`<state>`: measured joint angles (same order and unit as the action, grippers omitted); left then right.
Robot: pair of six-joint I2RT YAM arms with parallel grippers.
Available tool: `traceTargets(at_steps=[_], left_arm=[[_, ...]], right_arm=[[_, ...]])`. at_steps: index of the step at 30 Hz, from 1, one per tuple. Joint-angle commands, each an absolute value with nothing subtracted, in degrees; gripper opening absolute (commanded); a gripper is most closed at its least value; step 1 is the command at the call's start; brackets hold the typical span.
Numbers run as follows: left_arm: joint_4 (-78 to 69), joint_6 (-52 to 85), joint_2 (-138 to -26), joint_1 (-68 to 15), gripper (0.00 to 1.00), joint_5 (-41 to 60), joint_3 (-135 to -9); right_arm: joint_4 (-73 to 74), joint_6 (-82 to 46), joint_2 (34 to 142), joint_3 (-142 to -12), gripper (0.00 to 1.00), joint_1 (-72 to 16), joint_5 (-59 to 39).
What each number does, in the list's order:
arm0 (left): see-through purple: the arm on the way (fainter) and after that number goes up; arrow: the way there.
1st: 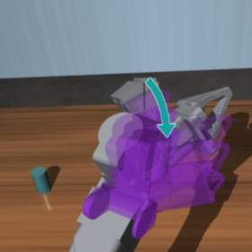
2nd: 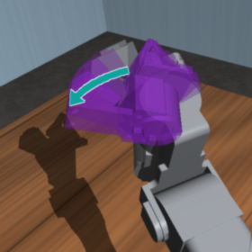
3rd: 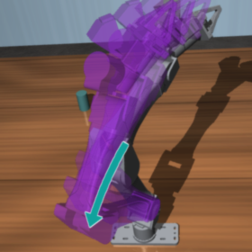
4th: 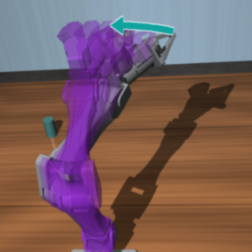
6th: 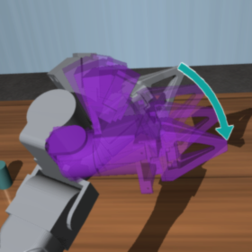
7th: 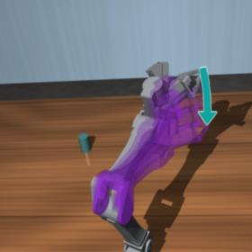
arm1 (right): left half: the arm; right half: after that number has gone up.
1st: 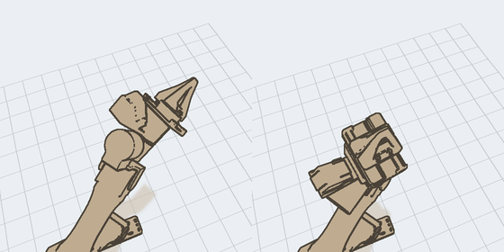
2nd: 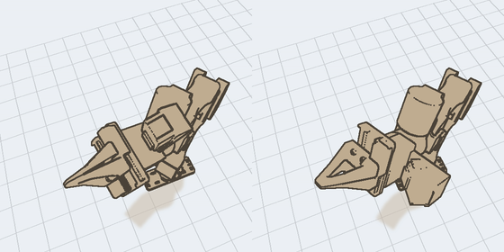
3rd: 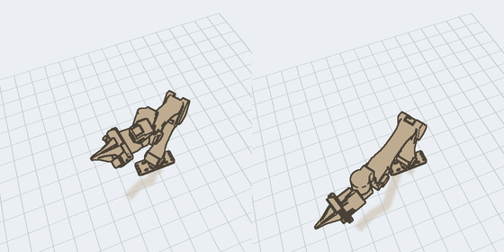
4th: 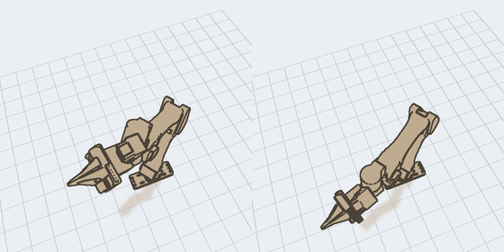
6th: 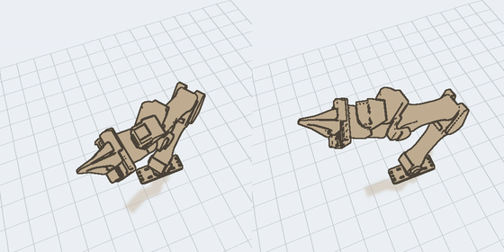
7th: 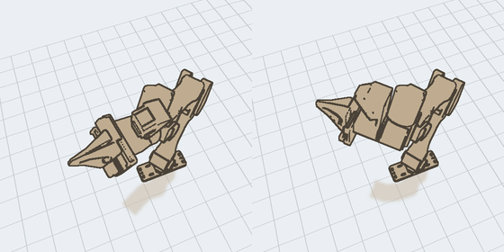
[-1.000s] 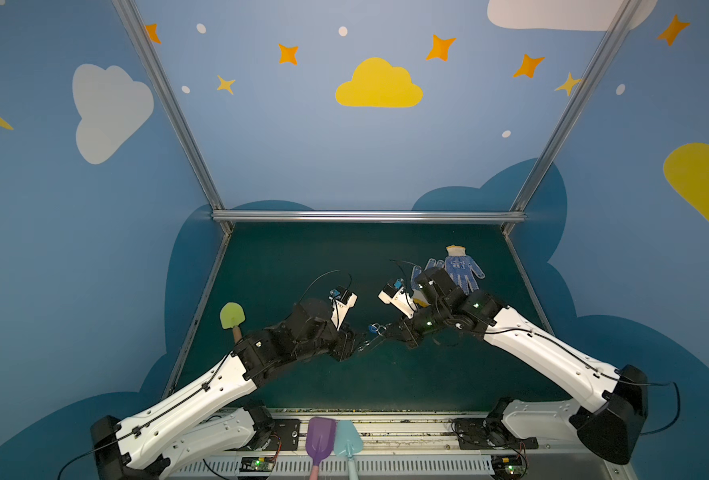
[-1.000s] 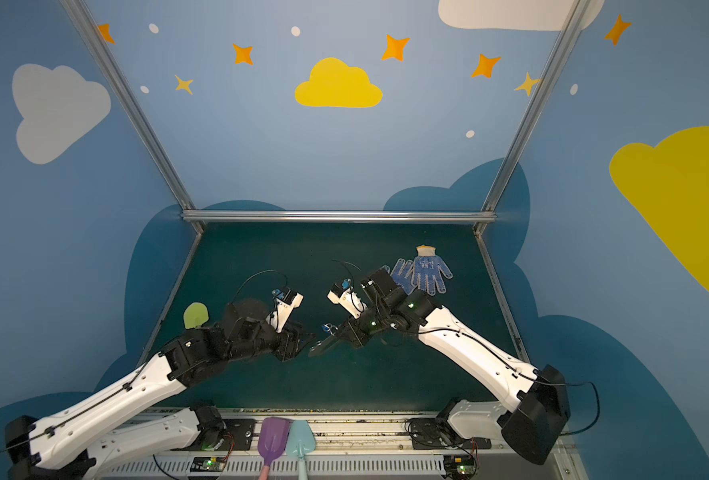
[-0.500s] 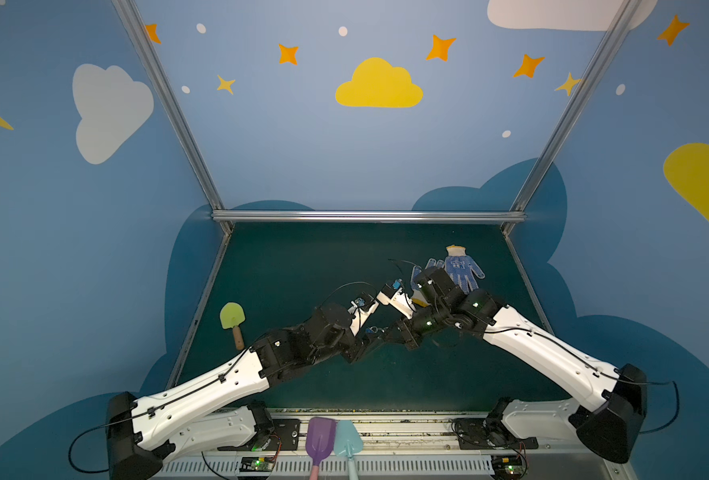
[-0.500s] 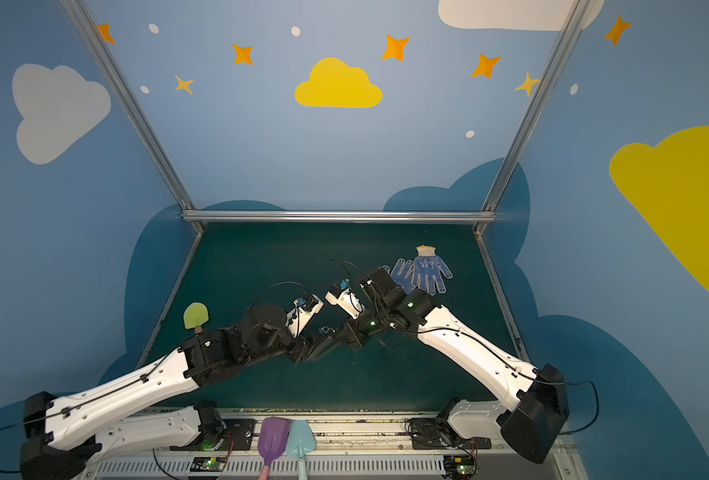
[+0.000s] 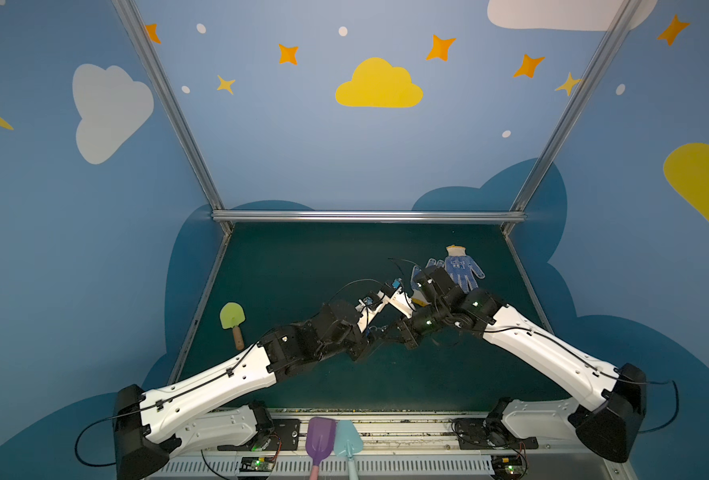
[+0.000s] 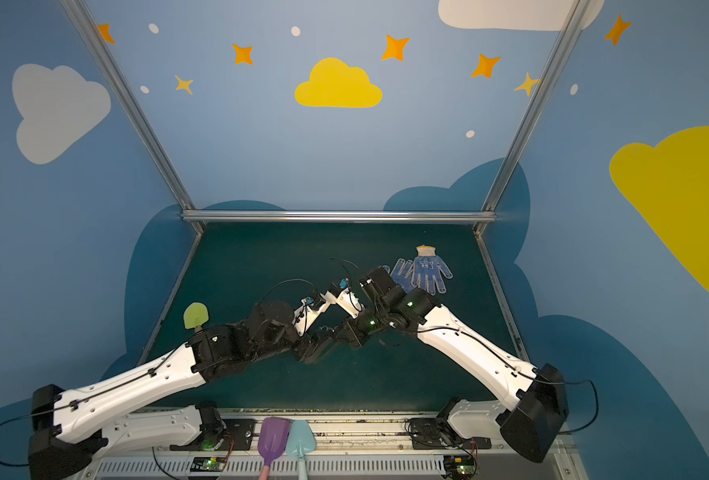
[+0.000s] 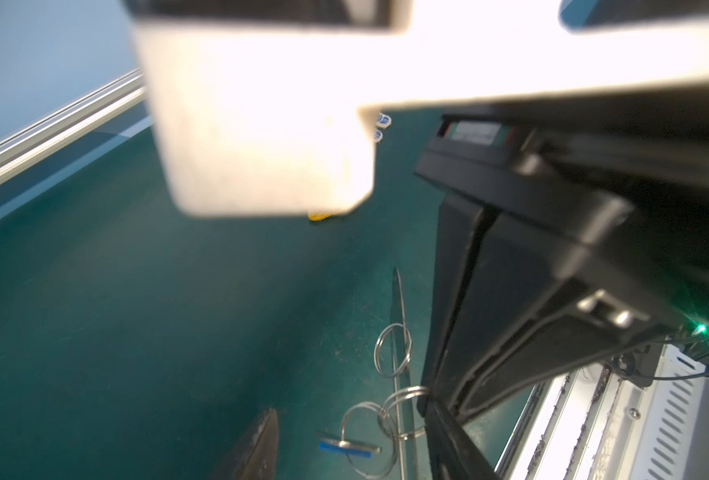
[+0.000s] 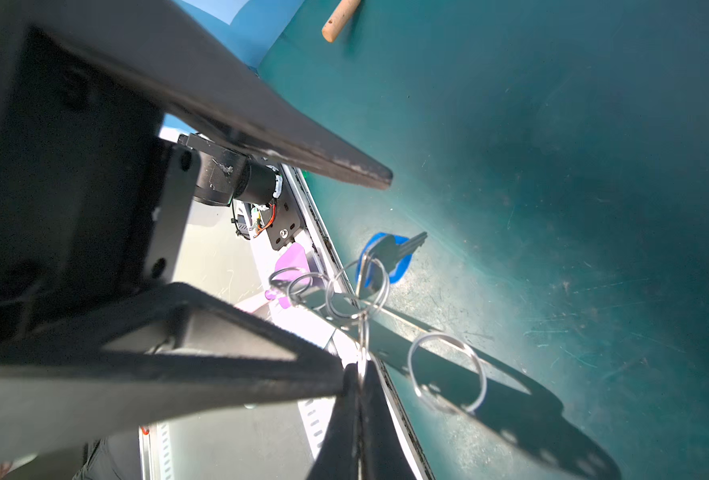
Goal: Put the keys on the keyring
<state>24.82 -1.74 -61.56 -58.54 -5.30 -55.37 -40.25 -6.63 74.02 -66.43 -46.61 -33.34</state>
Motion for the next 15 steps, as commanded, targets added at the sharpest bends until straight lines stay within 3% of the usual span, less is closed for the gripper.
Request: traceTargets(at_steps=[1,6,10,15], left_arm=[[26.21,-2.07,-61.2,-58.63,0.56,-4.7,-55.97],[25.34,-1.67,-60.28,-58.52,0.5,-5.41,-55.28],[26.04,-2.03,-61.28,-58.56,0.33,-4.84,-55.89],[25.98,-2.0,-61.18,-58.54,0.26,-4.18,-55.94]], right_arm=[[-39.73,-6.29,73.26,-68.46,0.0,-46.32,-34.54],[-39.54,-6.26,73.21,-68.55,0.0,-46.46,-35.13],[-38.88,-6.46,72.64,-68.55,0.0,-46.45,-35.47],[-39.2,-6.41,72.27,-68.73,0.0,-46.41,-35.23]])
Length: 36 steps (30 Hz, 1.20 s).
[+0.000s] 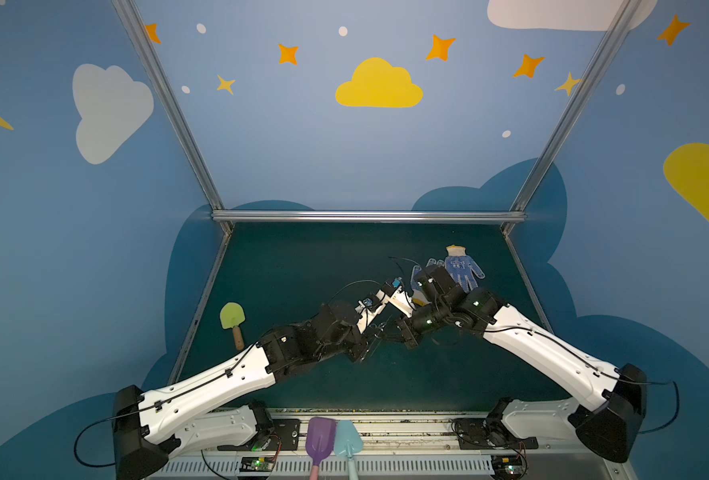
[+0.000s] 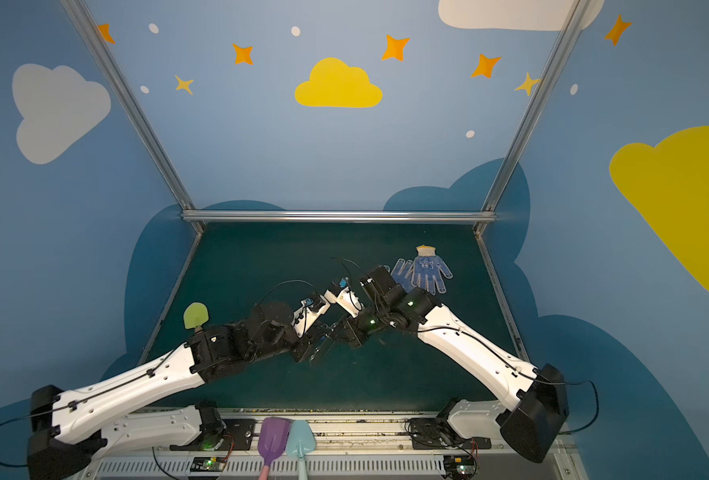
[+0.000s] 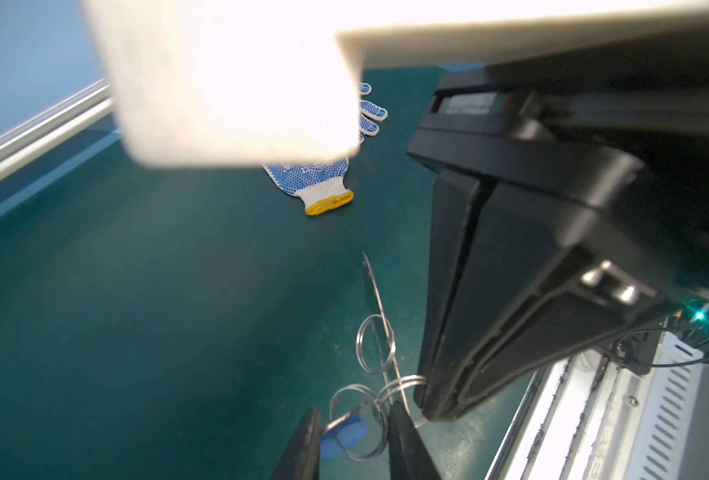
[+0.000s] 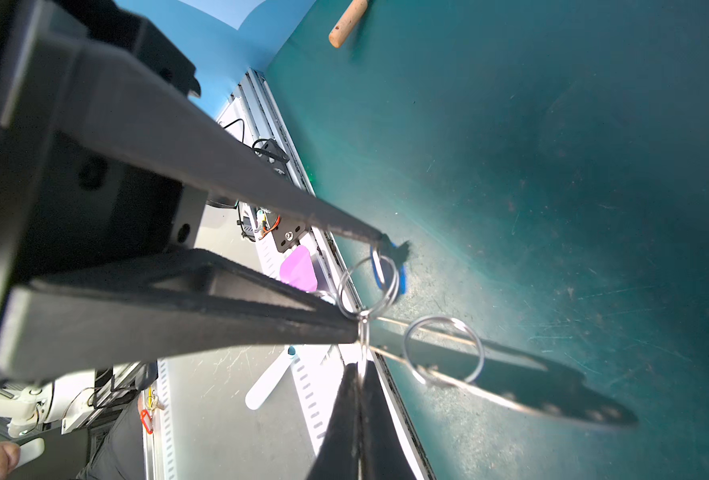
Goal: Put the keys on the keyring
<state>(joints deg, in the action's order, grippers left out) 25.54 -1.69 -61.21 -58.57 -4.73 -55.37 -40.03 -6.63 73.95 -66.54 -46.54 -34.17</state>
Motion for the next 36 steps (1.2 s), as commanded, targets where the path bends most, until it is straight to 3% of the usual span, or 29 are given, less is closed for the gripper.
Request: traceTargets(at_steps=[1,5,7,26,27,30,36], left_arm=[[25.86,-2.18,-61.02,-58.58,0.25,-3.73,-55.82],[26.15,-2.38,-61.09,-58.55,0.15,-1.85,-55.94],[26.17,-2.35,-61.15,-58.54,0.04,-1.68,-55.85],[20.71,-0.28,-51.87,-58.57,0.04,-2.39,-50.78],[20.42,0.17,-51.77,-58.49,0.05,-2.23,-50.67],[20.52,3.02,-52.5,-58.28,0.48,-3.98,-51.21],[21.74,5.16,-57.38,-56.62,0.57,0.18,-54.21]], right_arm=[[-39.08,-6.42,72.25,-68.73,0.0,-46.41,-35.16],[-39.04,-6.46,72.08,-68.99,0.0,-46.32,-35.06],[-38.94,-6.67,71.98,-68.99,0.0,-46.32,-35.2],[-35.58,-10.67,71.82,-65.04,0.0,-41.92,-38.34],[-35.36,-10.79,71.72,-64.97,0.0,-41.9,-38.33],[-35.76,-10.39,71.64,-65.54,0.0,-42.0,-38.7],[-35.44,-10.17,70.86,-65.92,0.0,-43.04,-38.95]])
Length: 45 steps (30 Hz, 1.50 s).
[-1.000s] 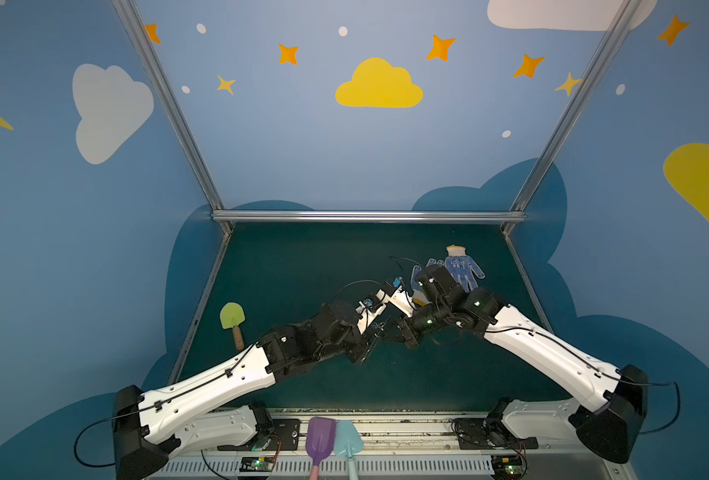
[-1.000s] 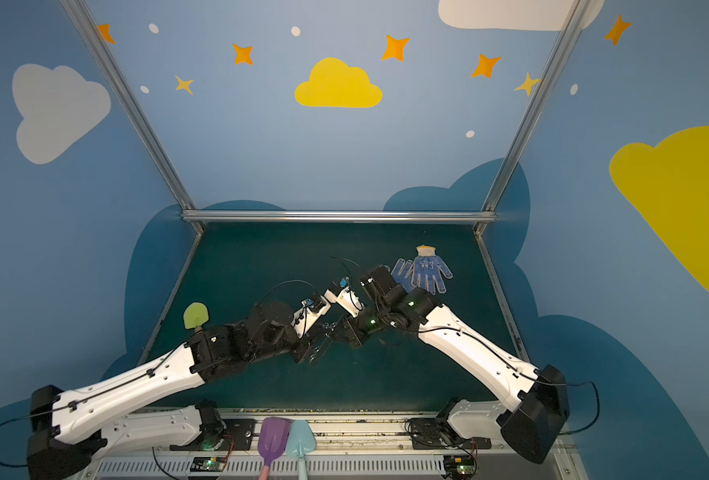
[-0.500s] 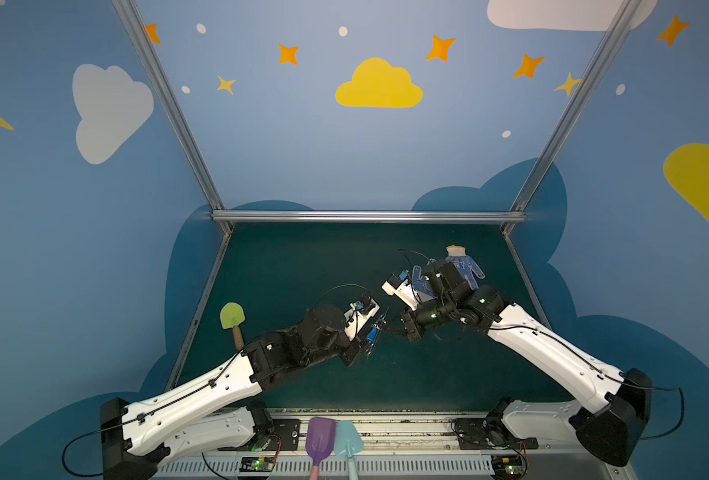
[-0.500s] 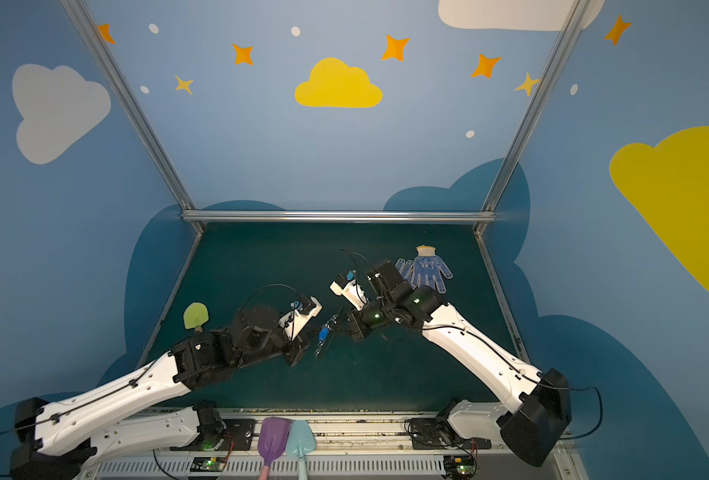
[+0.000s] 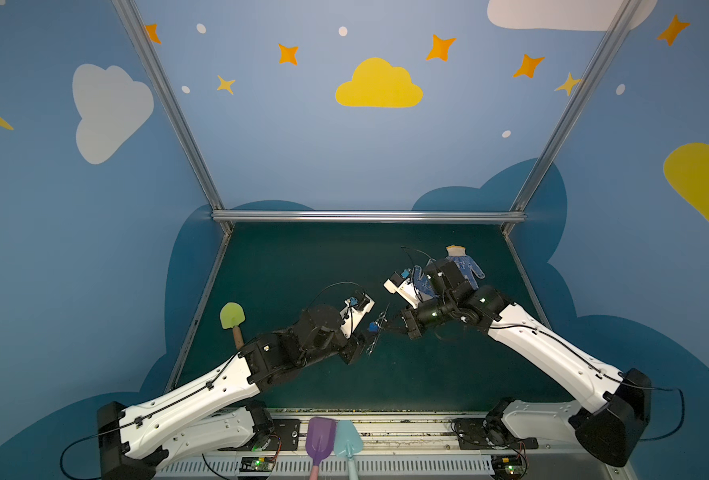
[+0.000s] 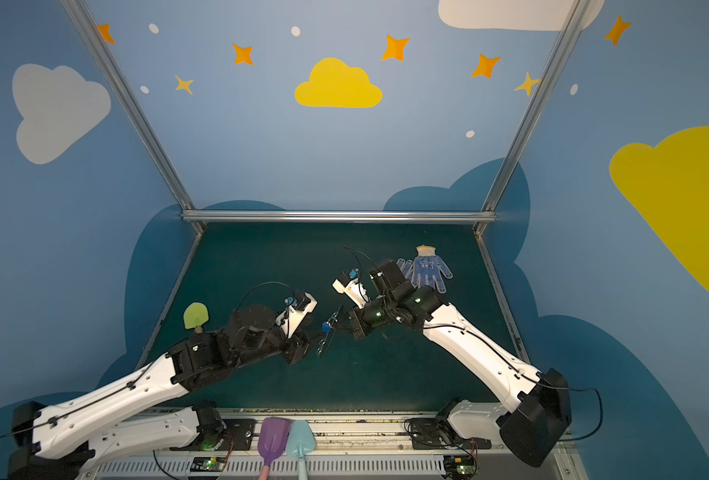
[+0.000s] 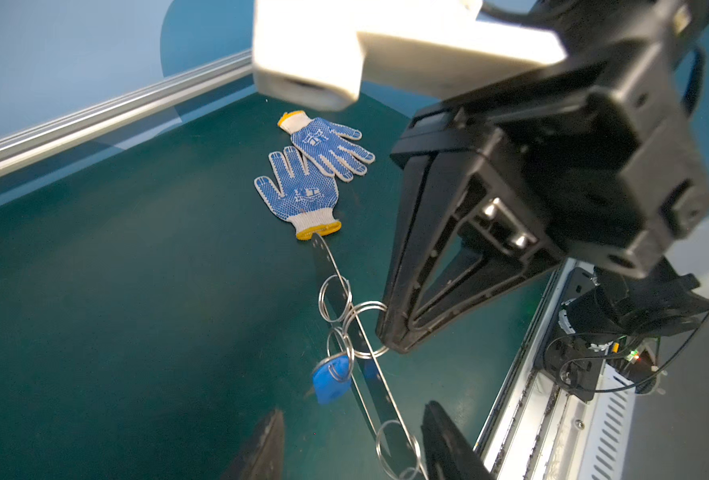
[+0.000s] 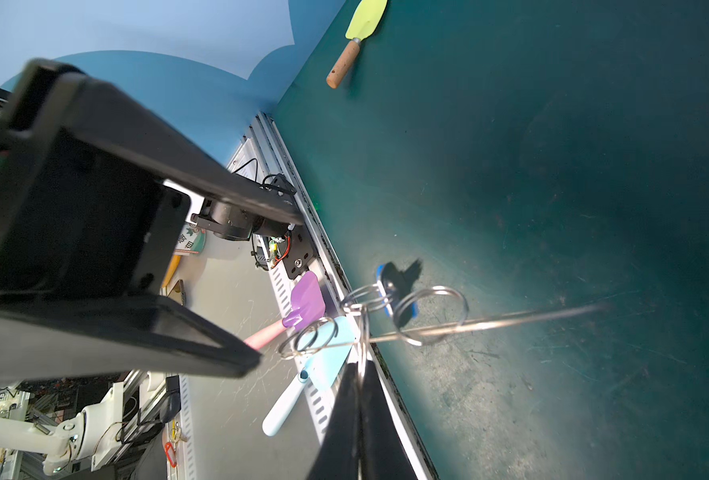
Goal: Put the keys on the keyring
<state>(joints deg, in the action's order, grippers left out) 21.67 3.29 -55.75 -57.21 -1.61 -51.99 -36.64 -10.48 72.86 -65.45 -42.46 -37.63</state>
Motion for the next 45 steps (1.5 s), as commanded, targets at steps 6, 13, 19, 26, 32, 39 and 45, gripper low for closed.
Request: traceTargets(at_steps=[6,13,19,26,32,39,45], left_arm=[[20.9,5.71,-59.02,-55.0,0.56,2.17,-54.73],[20.39,5.91,-59.56,-53.39,0.42,6.04,-55.36],[20.55,5.8,-60.1,-53.25,0.32,8.73,-55.64],[21.09,5.84,-58.86,-53.09,0.08,10.45,-55.04],[21.69,6.26,-56.01,-52.25,0.04,8.53,-54.01],[22.37,6.7,-53.84,-51.81,0.04,8.12,-53.53],[20.84,7.01,-52.18,-51.85,0.04,8.88,-52.68]], right_arm=[[-35.71,-9.7,70.35,-66.35,0.0,-43.92,-38.67],[-35.38,-9.45,69.66,-66.36,0.0,-44.43,-38.89],[-35.16,-9.32,69.34,-66.53,0.0,-44.62,-38.77],[-35.33,-9.13,69.15,-66.62,0.0,-44.41,-38.14],[-35.58,-9.31,69.3,-66.36,0.0,-44.02,-37.6],[-34.48,-11.14,69.61,-64.61,0.0,-42.05,-38.57],[-34.04,-11.6,70.38,-63.77,0.0,-41.65,-39.31]])
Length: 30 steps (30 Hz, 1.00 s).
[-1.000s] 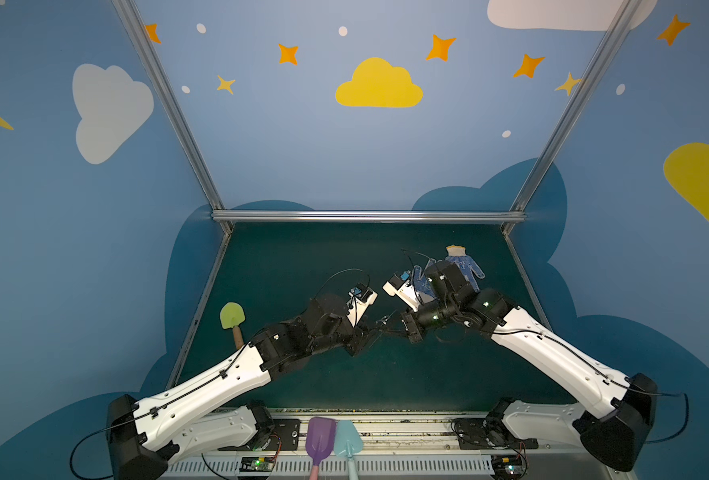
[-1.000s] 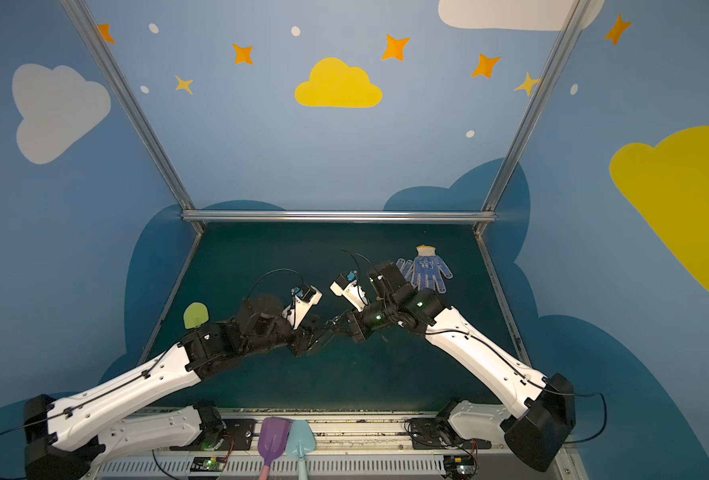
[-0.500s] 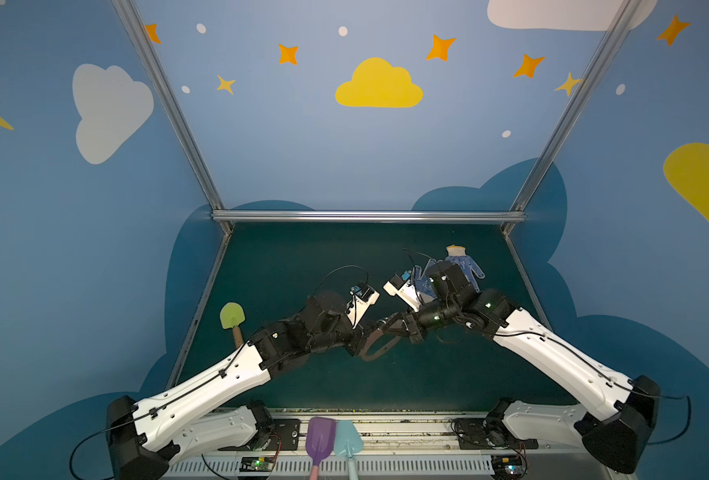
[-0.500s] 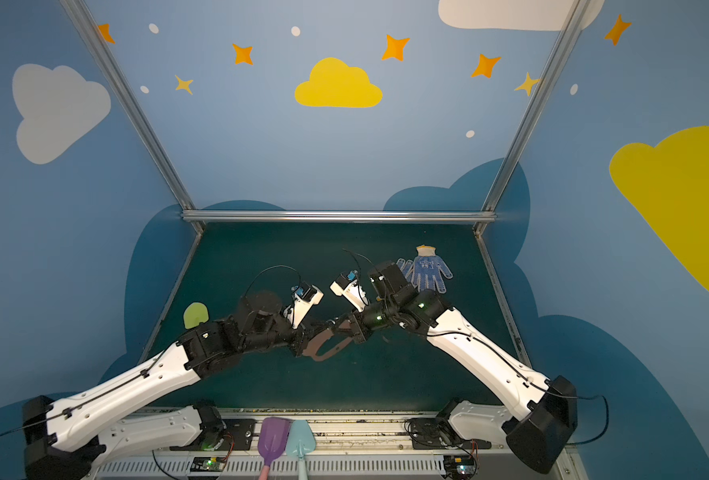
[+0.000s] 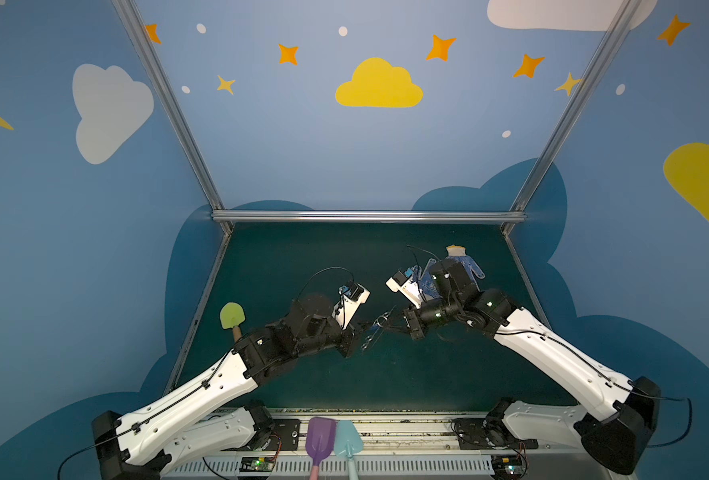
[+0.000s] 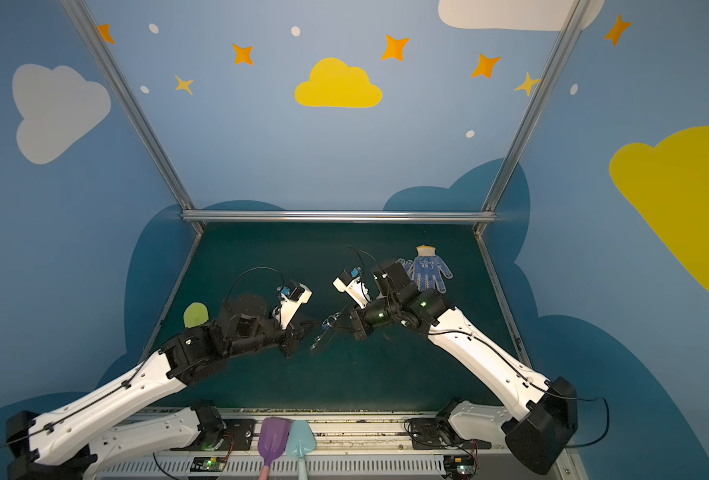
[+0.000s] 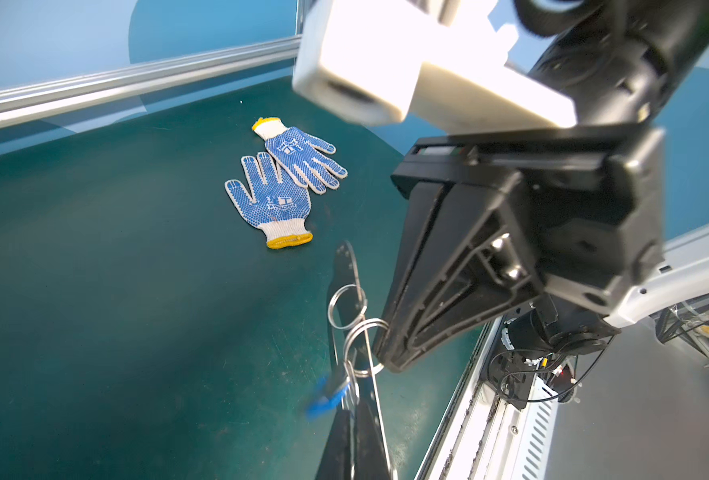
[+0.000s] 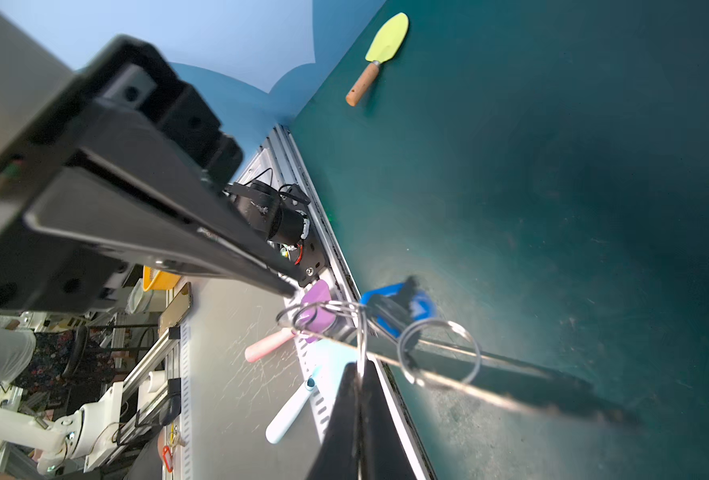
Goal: Put the keys on the keyring
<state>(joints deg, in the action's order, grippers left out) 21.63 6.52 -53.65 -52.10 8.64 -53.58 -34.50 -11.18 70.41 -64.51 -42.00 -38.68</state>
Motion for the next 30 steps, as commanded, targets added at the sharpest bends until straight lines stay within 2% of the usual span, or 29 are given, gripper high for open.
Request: traceTargets(at_steps=[1,4,5,7,9,10,15,19,23,25,30], left_arm=[[20.66,7.16,-51.87,-51.85,0.04,8.41,-52.51],[20.73,7.44,-51.5,-51.79,0.04,8.31,-52.17],[20.74,7.71,-51.66,-51.77,0.11,8.35,-52.09],[20.8,8.41,-52.24,-51.77,0.36,7.81,-52.29],[20.44,8.53,-53.37,-51.77,0.48,8.75,-52.72],[20.24,8.88,-54.11,-51.68,0.51,9.35,-53.03],[20.13,9.32,-58.4,-51.33,0.51,13.81,-55.07],[19.66,9.61,-59.55,-50.72,0.47,14.85,-55.12],[18.83,9.9,-59.5,-50.1,0.37,16.32,-55.0],[18.37,10.1,-59.58,-49.85,0.35,16.74,-54.92],[18.72,10.11,-59.86,-49.42,0.15,17.88,-55.1]], right_arm=[[-34.05,-11.79,70.43,-63.64,0.0,-41.66,-39.18],[-34.3,-11.32,70.62,-63.93,0.0,-41.48,-39.57],[-34.36,-11.01,70.44,-64.07,0.0,-41.54,-39.72],[-34.1,-11.24,69.99,-64.14,0.0,-41.48,-39.25],[-34.05,-10.93,69.71,-64.25,0.0,-41.51,-39.44],[-34.01,-11.07,69.66,-64.25,0.0,-41.57,-39.63],[-33.62,-10.92,69.07,-64.25,0.0,-42.0,-40.11],[-33.35,-10.77,68.69,-64.49,0.0,-42.49,-39.94],[-33.4,-10.44,68.65,-64.78,0.0,-43.04,-39.78],[-33.58,-10.1,68.9,-64.82,0.0,-43.39,-39.68],[-33.54,-9.98,68.88,-64.95,0.0,-43.68,-39.16]])
